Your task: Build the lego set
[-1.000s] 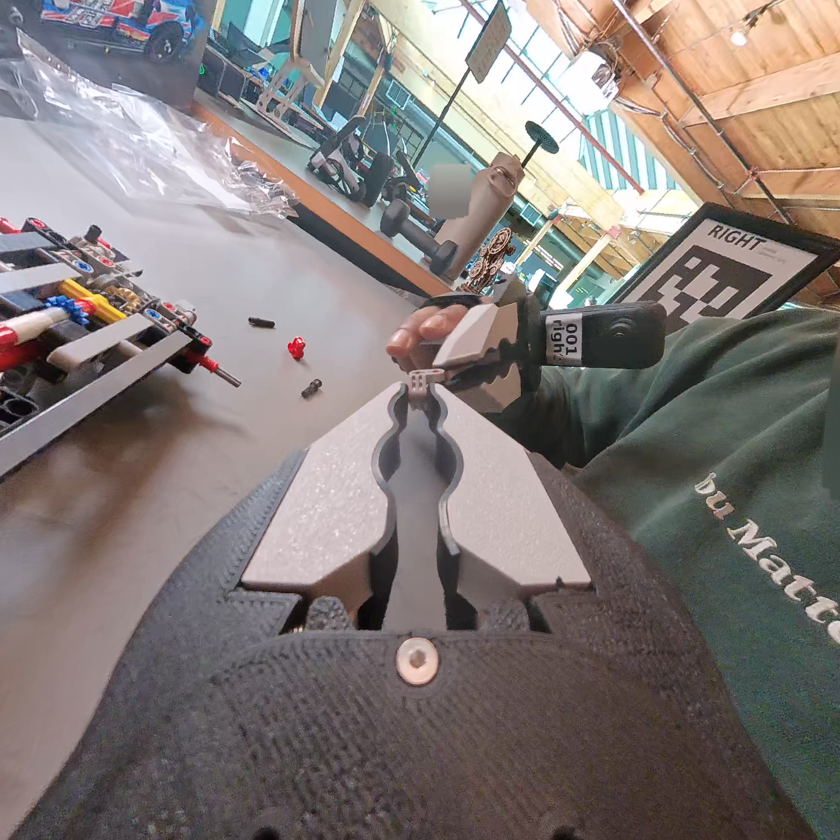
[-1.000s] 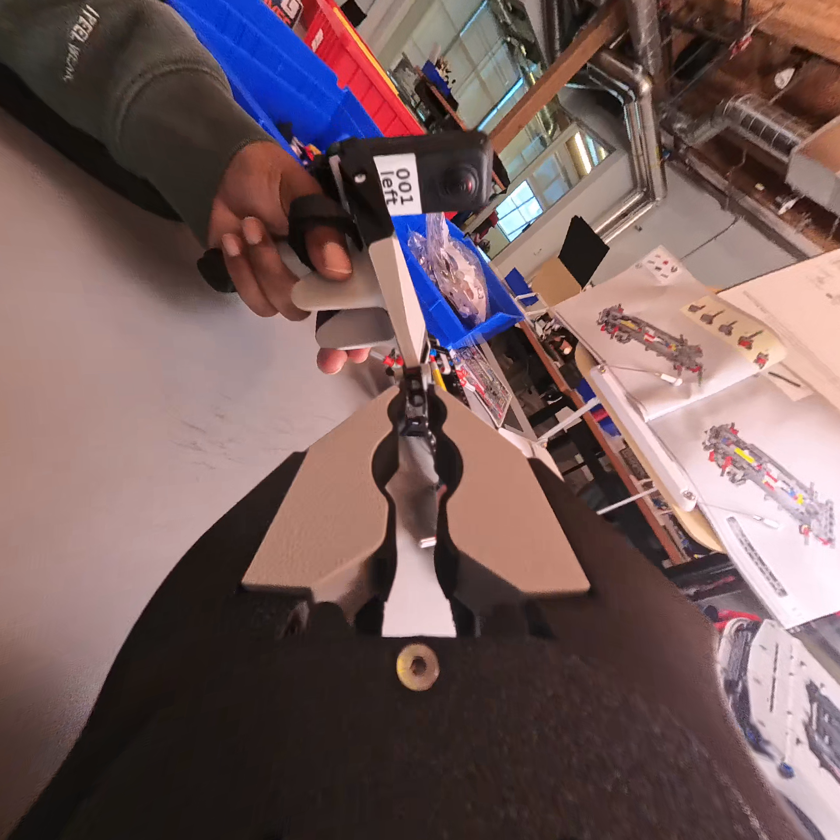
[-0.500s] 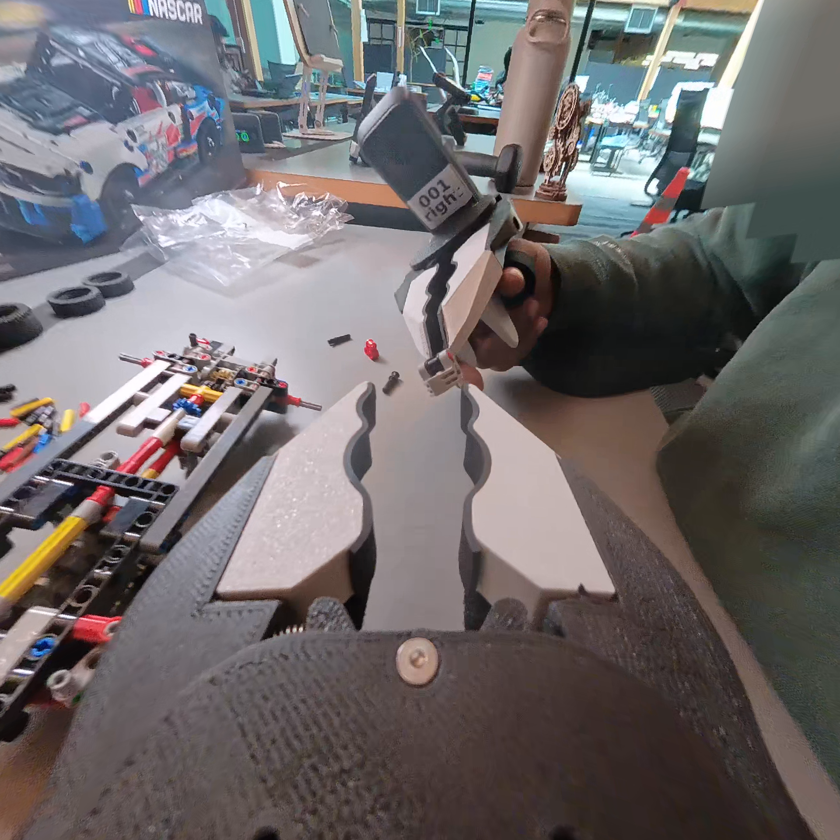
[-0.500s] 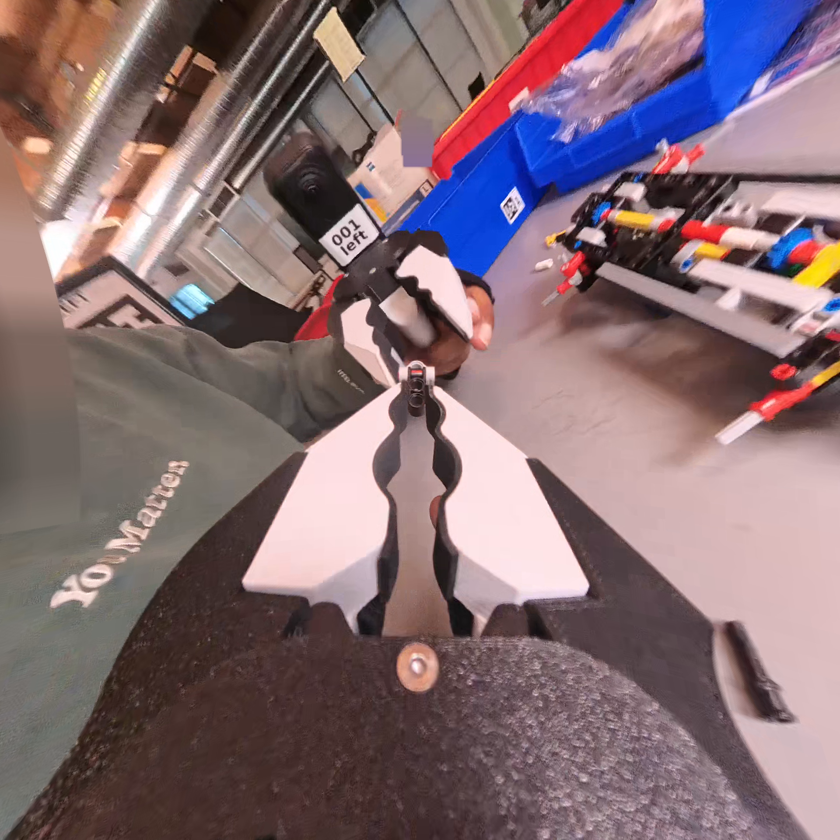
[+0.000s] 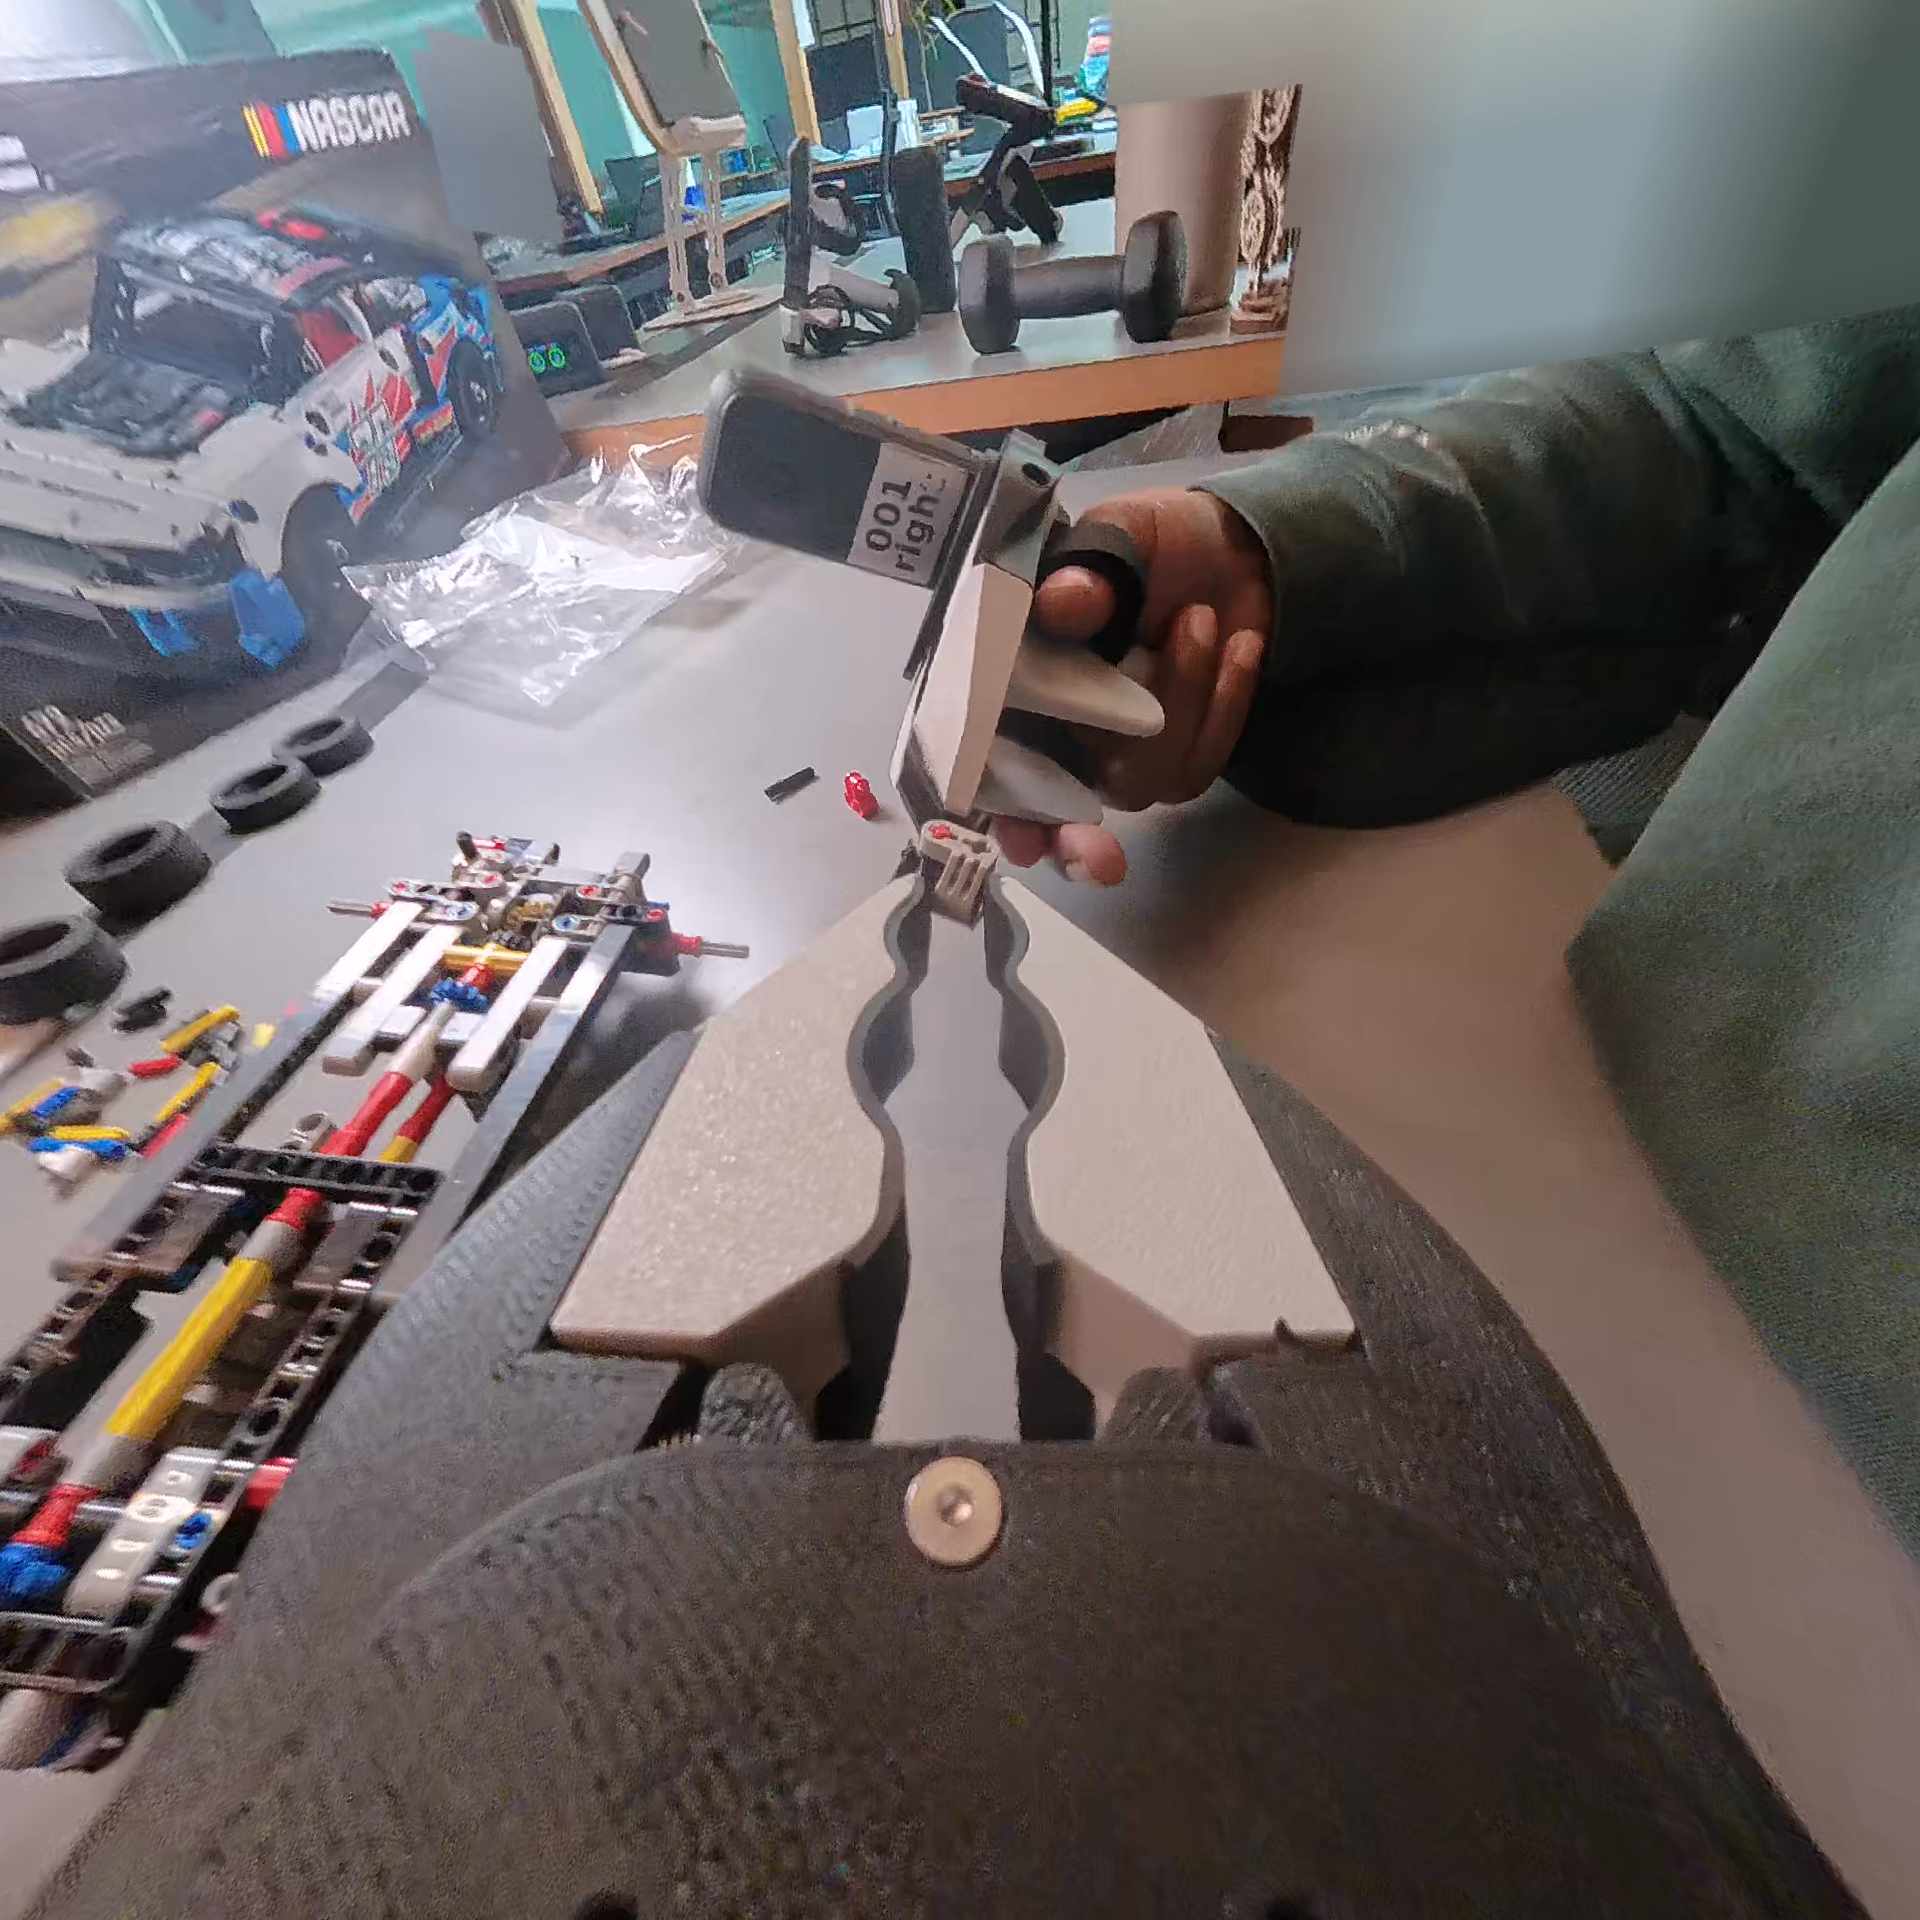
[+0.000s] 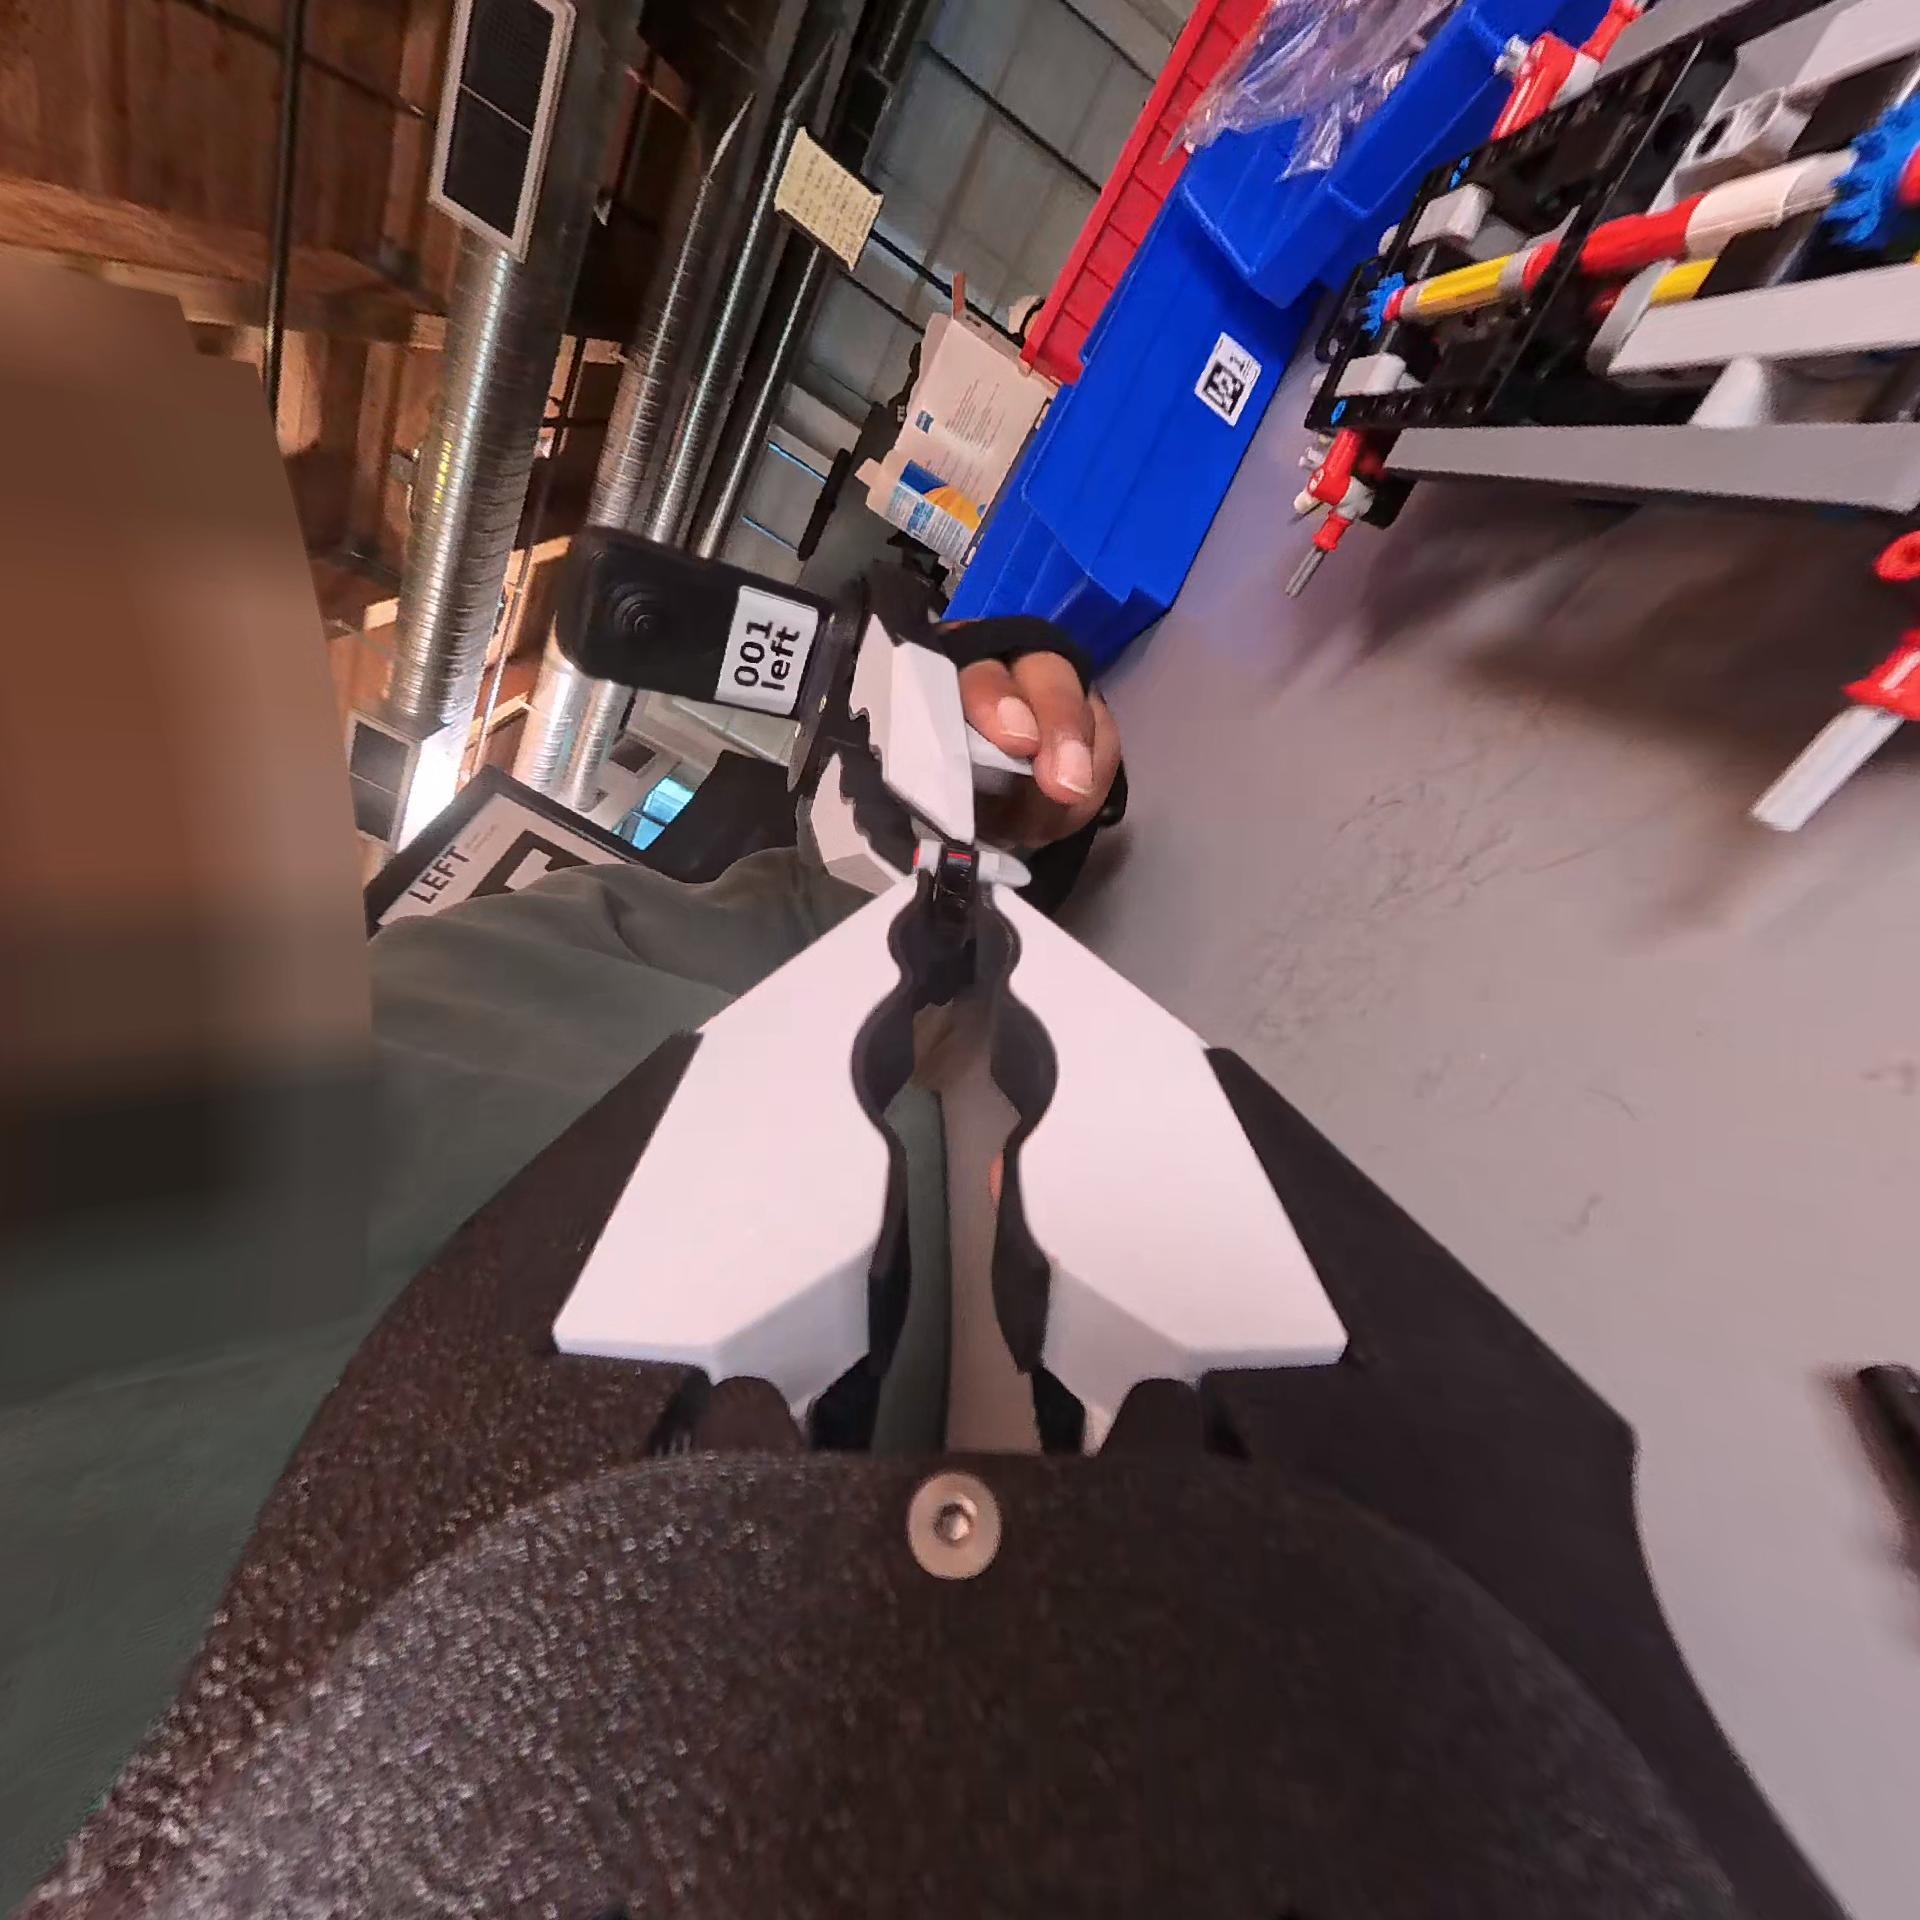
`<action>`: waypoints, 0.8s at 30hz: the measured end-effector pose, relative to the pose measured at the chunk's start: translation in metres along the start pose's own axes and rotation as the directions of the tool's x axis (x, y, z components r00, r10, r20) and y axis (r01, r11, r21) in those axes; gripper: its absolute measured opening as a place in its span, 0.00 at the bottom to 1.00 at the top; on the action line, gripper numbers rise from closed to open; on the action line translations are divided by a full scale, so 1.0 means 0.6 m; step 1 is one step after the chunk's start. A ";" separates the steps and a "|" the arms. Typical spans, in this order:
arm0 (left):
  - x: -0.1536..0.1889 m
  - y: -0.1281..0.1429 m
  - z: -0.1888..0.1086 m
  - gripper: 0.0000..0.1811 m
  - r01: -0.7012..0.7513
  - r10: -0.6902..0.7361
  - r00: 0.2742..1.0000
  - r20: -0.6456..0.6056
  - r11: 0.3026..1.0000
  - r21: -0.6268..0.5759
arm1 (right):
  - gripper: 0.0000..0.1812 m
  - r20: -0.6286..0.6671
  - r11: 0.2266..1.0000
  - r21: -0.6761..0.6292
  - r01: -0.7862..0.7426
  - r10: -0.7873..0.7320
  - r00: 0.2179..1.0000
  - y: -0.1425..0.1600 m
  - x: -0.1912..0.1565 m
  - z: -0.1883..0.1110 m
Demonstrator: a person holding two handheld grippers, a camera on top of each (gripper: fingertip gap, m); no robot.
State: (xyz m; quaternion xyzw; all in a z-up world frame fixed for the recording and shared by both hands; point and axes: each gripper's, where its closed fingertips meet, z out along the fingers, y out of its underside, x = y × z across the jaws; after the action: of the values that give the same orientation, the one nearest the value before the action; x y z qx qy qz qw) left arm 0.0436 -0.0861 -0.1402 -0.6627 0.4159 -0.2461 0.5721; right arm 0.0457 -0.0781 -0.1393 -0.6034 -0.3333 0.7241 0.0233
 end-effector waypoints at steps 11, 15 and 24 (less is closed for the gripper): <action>-0.036 0.025 0.001 0.04 0.553 -0.549 0.830 -0.095 0.833 0.015 | 0.15 -0.359 0.713 -0.224 0.665 -0.694 0.624 -0.019 0.043 -0.020; -0.022 0.036 0.011 0.04 0.488 -0.489 0.869 -0.076 0.872 -0.031 | 0.09 -0.359 0.626 -0.318 0.712 -0.774 0.521 -0.005 0.054 -0.009; -0.023 0.102 0.023 0.06 0.254 -0.243 0.967 0.075 0.931 -0.262 | 0.03 -0.404 0.633 -0.516 0.577 -0.774 0.487 0.027 0.103 -0.019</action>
State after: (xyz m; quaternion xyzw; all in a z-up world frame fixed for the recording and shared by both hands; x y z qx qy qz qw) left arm 0.0308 -0.0672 -0.2000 -0.7865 0.3466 -0.2439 0.4493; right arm 0.0453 -0.0587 -0.2014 -0.6086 -0.6299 0.3635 0.3174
